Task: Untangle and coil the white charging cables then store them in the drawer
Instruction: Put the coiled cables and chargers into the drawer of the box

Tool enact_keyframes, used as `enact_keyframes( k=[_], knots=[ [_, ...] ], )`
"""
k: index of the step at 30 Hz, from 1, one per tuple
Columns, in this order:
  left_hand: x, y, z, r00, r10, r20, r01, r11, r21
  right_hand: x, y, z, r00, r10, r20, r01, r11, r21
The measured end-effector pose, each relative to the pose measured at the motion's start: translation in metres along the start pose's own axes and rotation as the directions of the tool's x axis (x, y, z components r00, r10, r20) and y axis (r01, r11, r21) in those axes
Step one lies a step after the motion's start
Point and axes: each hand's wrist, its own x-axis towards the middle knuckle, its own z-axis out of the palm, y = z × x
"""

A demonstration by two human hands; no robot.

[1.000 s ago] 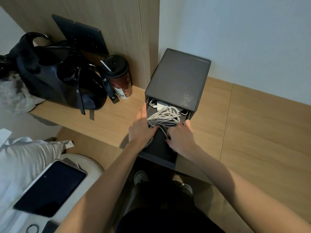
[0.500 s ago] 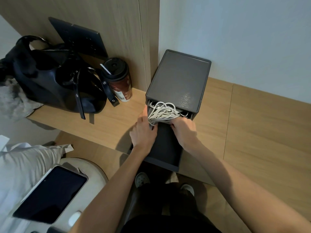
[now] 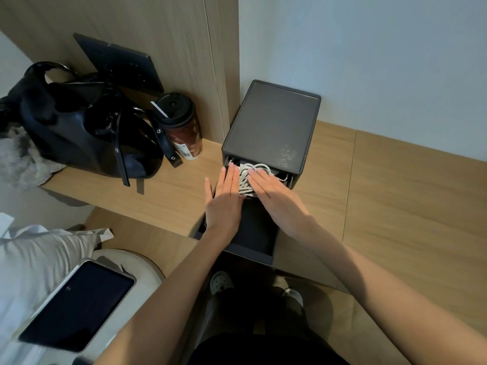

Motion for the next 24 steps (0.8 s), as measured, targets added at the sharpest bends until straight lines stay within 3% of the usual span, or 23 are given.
enact_keyframes(
  k=[5, 9, 12, 18, 24],
  knots=[
    [0.002, 0.0, 0.003, 0.999, -0.038, 0.031, 0.039, 0.999, -0.009, 0.008, 0.001, 0.006, 0.997, 0.026, 0.078, -0.013, 0.986, -0.166],
    [0.003, -0.002, -0.001, 0.995, -0.044, 0.095, 0.053, 0.995, -0.089, 0.006, 0.001, 0.01, 0.984, 0.02, 0.174, 0.0, 0.993, -0.114],
    [0.002, -0.003, -0.002, 0.995, -0.03, 0.095, 0.039, 0.994, -0.099, 0.008, 0.0, 0.013, 0.991, 0.025, 0.131, -0.008, 0.992, -0.126],
    [-0.001, -0.005, 0.001, 0.997, 0.001, 0.076, 0.004, 0.998, -0.064, 0.013, -0.002, 0.007, 0.983, 0.048, 0.177, -0.024, 0.991, -0.133],
    [-0.001, -0.007, 0.005, 1.0, 0.005, 0.02, -0.004, 0.999, -0.05, 0.006, -0.001, 0.02, 0.988, 0.141, 0.059, -0.133, 0.984, -0.121]
  ],
)
